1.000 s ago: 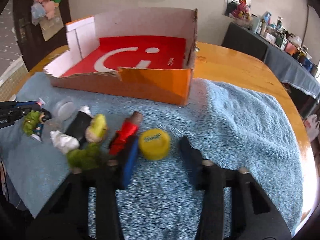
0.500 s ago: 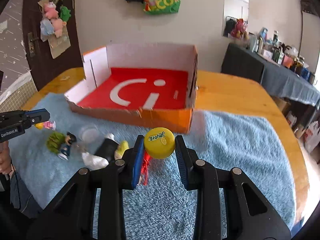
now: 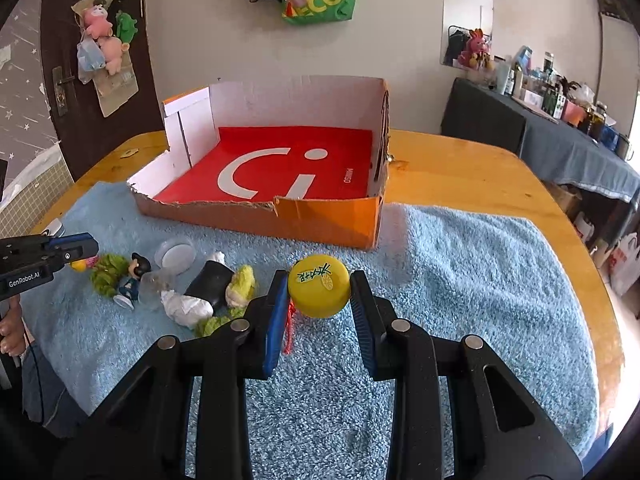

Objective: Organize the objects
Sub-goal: 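Lift the doll with left tool while right tool carries the lid into the box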

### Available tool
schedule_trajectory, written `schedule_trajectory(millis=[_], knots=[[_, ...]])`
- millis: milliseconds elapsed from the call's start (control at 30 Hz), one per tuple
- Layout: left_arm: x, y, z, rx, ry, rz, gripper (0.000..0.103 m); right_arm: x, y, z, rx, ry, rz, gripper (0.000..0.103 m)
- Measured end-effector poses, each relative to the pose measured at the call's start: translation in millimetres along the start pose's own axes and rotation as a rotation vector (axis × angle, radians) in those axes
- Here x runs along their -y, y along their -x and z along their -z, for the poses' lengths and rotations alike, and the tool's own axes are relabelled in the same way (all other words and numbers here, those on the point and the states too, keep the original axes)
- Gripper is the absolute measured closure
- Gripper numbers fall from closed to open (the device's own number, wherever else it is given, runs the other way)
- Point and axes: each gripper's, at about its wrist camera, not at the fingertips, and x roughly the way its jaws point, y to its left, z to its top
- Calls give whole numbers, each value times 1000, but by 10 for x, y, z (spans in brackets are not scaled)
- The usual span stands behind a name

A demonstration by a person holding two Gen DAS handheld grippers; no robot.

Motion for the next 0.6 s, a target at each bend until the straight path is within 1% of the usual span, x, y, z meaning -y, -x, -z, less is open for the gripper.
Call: schedule_trajectory(millis=[200,367,433,467,533,600], knots=[[-18,19,47,6,14,3,89,31,-44,90,-26,4,-16,74],[-56,61,-1,17,36,14,89,29,-41,97,-20,22,-27,74],[-76,104,-47,26,47,36,89,27,-23,84,-10,34,-28,74],[-94,127,-73,34,72,41,89,23,-15,74,-7,38,-27,74],[-142,173,-147,39,96,85,89,26,-2,43,1,44,-28,74],[-173,211,-217,49,112,99,89,27,19,0,12,50,-30,74]])
